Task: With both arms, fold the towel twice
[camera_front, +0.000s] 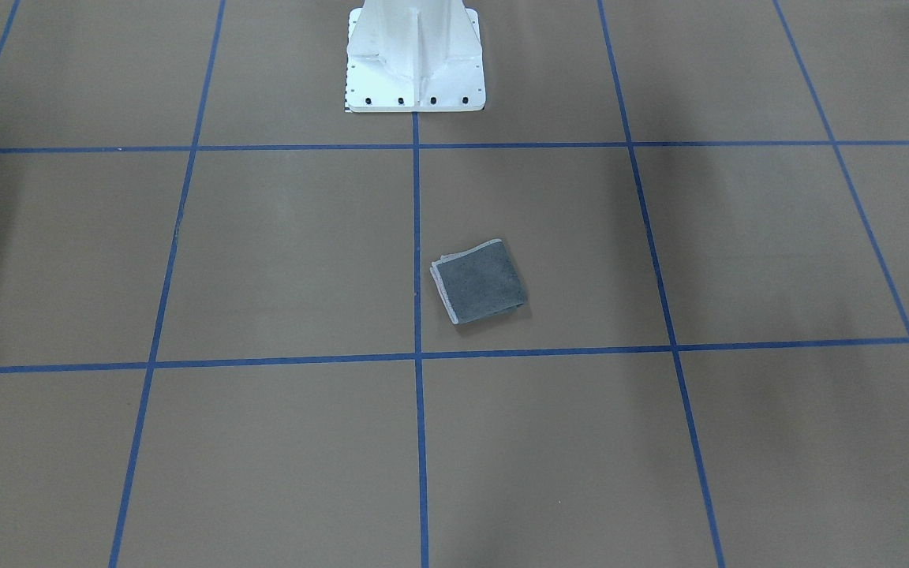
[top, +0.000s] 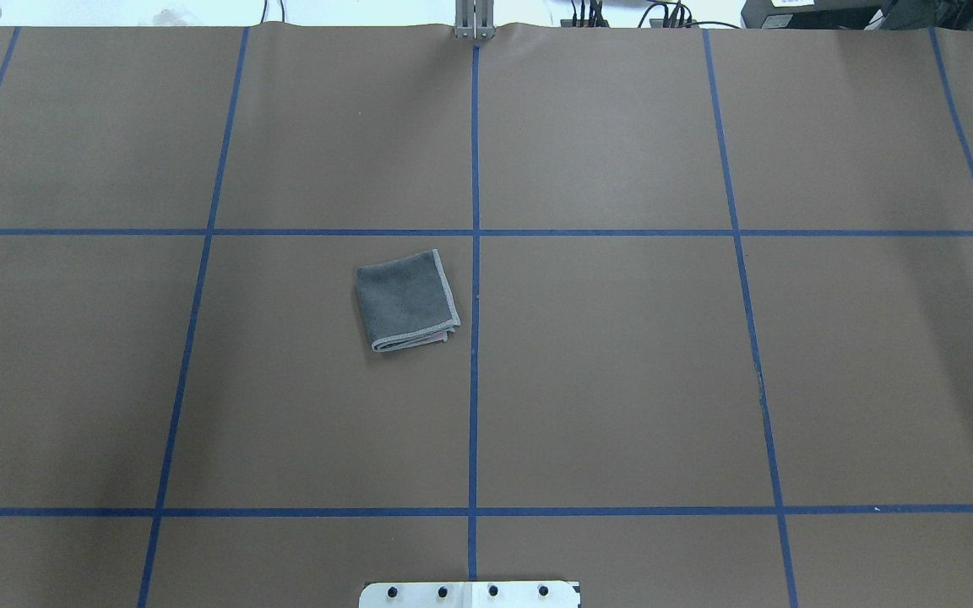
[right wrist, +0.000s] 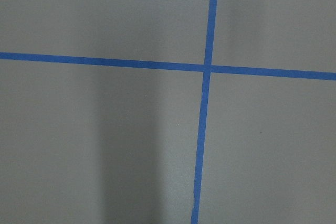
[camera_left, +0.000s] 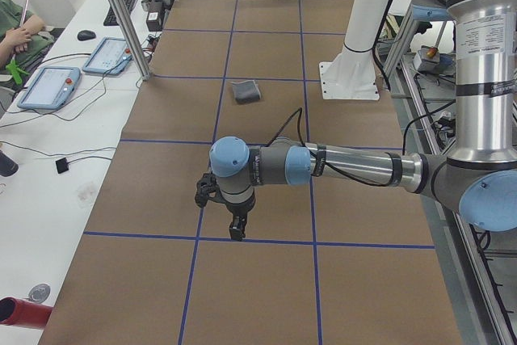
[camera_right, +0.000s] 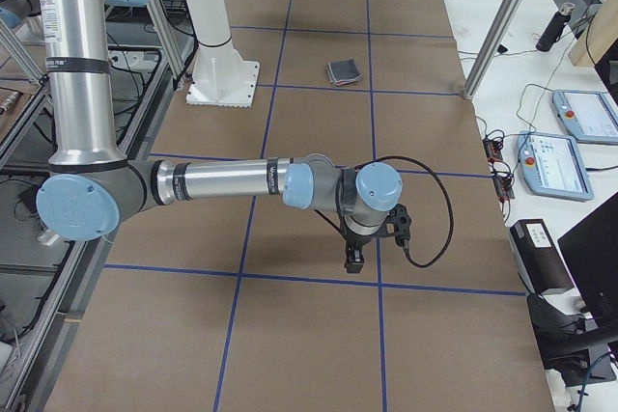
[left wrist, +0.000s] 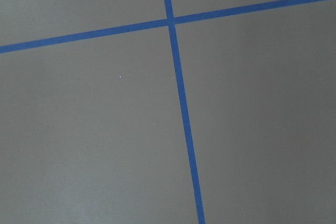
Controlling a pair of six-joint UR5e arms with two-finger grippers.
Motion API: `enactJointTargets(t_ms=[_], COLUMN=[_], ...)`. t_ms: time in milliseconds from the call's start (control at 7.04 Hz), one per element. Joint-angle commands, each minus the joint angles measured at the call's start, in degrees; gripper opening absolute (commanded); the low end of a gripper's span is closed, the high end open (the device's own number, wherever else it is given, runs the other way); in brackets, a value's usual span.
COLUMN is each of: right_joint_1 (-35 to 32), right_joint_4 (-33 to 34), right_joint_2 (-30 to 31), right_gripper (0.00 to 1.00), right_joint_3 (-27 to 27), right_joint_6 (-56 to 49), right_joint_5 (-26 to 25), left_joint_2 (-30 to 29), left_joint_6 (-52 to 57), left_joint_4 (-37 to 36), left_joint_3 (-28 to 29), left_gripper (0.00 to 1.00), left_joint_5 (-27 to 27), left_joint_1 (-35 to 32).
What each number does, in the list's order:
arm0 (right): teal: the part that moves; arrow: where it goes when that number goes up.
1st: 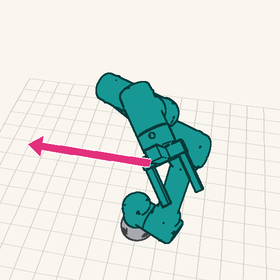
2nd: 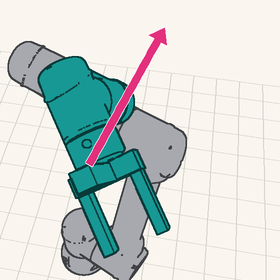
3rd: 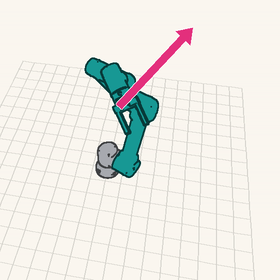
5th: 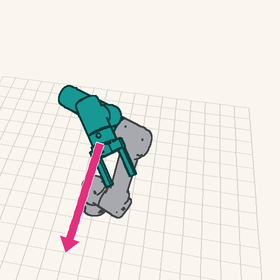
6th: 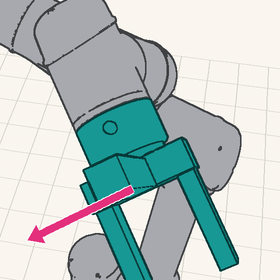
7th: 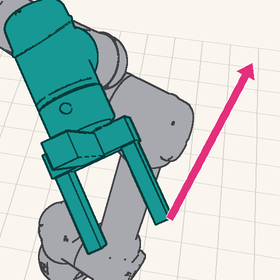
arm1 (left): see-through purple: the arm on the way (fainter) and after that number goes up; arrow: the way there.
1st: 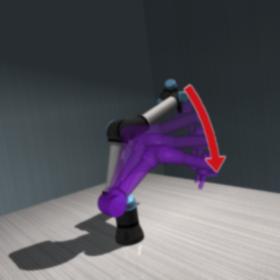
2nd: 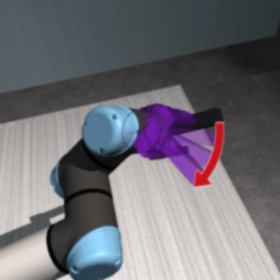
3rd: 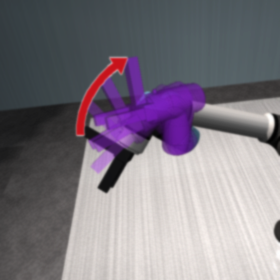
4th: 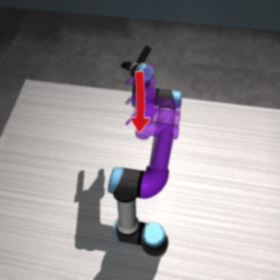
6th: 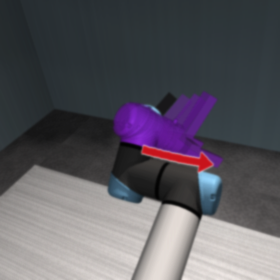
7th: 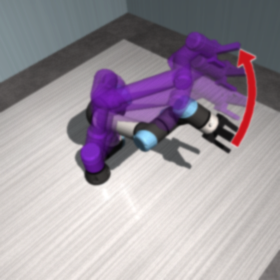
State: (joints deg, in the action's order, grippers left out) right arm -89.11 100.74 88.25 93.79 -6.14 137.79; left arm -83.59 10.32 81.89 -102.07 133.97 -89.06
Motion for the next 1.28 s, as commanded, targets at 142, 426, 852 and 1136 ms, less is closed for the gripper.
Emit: enactJointTargets(t_ms=[142, 426, 852, 1136], right_joint_1=[-0.5, -0.5, -0.4, -0.4], right_joint_4=[-8.9, -9.2, -9.9, -10.2], right_joint_2=[2.9, 1.9, 2.9, 3.0], right_gripper=[1.00, 1.00, 1.00, 1.00], right_joint_3=[-0.2, 1.3, 1.4, 1.0], right_joint_6=[1.5, 6.6, 6.5, 6.5], right_joint_5=[-0.3, -3.9, -5.9, -4.6], left_joint_2=[0.0, -0.1, -0.3, -0.3], left_joint_6=[0.0, 0.0, -0.1, -0.1], left_joint_4=[0.4, 0.3, 0.3, 0.3], left_joint_3=[0.3, 0.3, 0.3, 0.3], left_gripper=[1.00, 1.00, 1.00, 1.00], left_joint_5=[0.0, -0.1, -0.1, -0.1], left_joint_1=[-0.1, -0.1, -0.1, -0.1])
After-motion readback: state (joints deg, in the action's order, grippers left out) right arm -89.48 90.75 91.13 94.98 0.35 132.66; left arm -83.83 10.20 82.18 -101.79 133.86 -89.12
